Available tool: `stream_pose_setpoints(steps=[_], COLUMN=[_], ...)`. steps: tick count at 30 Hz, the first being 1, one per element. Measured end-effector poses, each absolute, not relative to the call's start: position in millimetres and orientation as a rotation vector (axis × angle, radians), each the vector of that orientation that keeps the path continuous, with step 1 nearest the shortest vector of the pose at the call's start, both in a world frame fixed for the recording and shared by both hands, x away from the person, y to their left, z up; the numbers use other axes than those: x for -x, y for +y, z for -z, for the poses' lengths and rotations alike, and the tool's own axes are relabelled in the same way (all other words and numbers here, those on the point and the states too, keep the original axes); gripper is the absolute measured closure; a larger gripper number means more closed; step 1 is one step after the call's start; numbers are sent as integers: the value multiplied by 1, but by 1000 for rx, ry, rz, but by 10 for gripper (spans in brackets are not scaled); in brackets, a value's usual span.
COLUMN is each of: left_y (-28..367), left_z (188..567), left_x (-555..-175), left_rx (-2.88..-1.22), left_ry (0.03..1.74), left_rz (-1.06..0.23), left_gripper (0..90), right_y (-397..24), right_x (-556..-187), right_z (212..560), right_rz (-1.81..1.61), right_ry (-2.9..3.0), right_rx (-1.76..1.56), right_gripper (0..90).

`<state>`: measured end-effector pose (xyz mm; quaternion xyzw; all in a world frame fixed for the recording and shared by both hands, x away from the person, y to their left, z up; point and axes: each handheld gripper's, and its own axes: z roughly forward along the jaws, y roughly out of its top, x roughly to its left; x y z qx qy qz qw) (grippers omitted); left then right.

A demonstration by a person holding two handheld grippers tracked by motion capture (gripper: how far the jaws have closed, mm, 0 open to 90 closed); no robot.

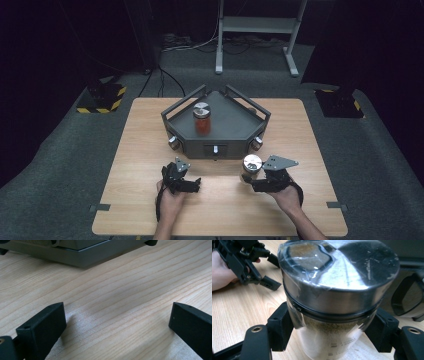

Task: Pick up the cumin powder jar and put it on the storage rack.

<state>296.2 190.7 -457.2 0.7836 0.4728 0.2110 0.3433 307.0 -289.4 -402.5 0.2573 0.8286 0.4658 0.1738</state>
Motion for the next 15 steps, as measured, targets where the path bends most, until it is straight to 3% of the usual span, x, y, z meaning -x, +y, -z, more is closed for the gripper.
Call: stream_pose_setpoints(steps=[15], left_y=[191], left_z=[457], left_x=[-296], left_rx=[-2037], left_ry=[1228], left_rz=[-549], left_gripper=[10], right_y=[-292], right_x=[-322], right_z=[373], right_rz=[-1341], right_ry=[2344], right_rx=[-736], right_gripper=[313])
